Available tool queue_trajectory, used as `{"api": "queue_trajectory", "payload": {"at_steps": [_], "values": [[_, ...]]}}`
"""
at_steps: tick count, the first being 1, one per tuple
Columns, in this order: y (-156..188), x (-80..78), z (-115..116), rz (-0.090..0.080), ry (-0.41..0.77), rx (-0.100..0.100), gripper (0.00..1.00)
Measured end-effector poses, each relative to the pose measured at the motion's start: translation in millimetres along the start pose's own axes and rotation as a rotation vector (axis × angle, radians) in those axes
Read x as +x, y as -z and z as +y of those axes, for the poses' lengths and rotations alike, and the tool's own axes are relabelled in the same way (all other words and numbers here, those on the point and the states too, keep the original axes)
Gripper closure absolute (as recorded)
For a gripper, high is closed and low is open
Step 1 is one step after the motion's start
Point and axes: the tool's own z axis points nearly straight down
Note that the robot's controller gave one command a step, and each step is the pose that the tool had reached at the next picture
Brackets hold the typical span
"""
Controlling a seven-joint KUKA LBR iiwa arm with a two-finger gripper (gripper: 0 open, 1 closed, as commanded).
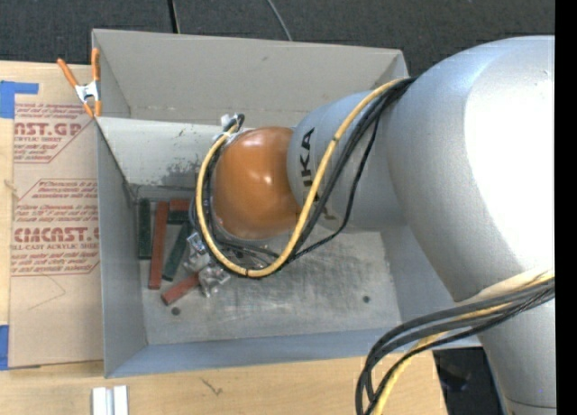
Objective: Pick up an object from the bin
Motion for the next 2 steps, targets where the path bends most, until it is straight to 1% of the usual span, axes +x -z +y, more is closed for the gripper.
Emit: {"api": "queue_trajectory", "payload": {"at_steps": [2], "values": [[5.5,1.4,0.3,0.003,0.002,-0.001,1.00]]}}
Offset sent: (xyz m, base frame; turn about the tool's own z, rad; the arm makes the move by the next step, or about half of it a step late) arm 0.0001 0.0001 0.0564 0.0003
